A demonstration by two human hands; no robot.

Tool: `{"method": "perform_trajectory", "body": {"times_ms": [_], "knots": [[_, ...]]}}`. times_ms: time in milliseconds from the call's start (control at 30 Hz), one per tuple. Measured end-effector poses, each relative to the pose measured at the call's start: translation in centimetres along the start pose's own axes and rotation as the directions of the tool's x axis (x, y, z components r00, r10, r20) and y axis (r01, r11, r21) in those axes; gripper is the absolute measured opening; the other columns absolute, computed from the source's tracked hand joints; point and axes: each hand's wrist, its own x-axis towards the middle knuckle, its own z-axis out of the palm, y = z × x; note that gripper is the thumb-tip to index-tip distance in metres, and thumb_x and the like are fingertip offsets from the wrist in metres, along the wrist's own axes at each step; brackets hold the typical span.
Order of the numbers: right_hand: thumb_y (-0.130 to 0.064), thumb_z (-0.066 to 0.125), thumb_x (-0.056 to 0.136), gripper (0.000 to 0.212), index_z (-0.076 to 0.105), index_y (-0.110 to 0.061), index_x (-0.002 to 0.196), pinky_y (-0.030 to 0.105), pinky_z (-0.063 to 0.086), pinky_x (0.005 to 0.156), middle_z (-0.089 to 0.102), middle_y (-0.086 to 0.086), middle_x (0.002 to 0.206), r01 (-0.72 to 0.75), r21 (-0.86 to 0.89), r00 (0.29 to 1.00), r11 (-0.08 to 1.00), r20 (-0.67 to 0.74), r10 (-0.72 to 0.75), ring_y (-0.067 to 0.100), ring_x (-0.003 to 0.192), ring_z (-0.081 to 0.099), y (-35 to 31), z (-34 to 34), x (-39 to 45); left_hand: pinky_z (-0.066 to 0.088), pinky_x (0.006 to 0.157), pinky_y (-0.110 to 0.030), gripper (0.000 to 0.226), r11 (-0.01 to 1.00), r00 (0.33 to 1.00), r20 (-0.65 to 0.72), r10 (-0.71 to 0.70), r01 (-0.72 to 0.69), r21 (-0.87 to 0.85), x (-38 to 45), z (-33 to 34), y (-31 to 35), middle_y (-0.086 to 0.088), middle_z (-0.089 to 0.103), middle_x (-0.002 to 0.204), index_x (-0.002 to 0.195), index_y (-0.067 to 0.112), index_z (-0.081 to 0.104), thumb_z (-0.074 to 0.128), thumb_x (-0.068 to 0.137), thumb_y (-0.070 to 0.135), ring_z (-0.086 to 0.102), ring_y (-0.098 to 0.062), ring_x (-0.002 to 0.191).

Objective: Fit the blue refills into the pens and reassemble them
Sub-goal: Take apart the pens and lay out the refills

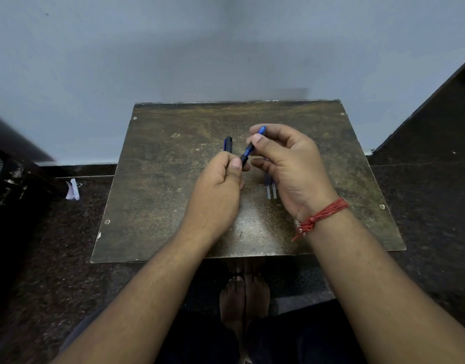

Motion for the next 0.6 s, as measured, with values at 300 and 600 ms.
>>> {"method": "perform_trajectory", "body": {"times_ms": [300, 600], "knots": [[-0.012, 0.071, 0.089, 0.01, 0.069, -0.012, 0.099, 0.032, 0.056, 0.072, 0.074, 0.006, 0.092, -0.041, 0.043, 0.999, 0.998, -0.022, 0.042, 0.019, 0.083, 0.07, -0.1, -0.1, 0.0, 0.027, 0.047, -0.022, 0.032, 1.0, 1.0, 0.003, 0.003, -0.003, -0.006, 0.1, 0.1, -0.1, 0.018, 0.048, 0.052, 0.093, 0.017, 0.06, 0.039, 0.097, 0.041, 0.037, 0.0, 0.044], [-0.008, 0.063, 0.095, 0.008, 0.067, -0.009, 0.102, 0.028, 0.054, 0.069, 0.073, 0.004, 0.088, 0.123, 0.208, 0.969, 0.97, -0.235, -0.073, 0.017, 0.079, 0.067, -1.0, -1.4, 0.9, 0.029, 0.051, -0.025, 0.03, 1.0, 0.999, 0.033, 0.018, -0.018, -0.011, 0.0, 0.3, -0.2, 0.016, 0.047, 0.054, 0.094, 0.018, 0.061, 0.039, 0.097, 0.039, 0.038, -0.001, 0.047]]}}
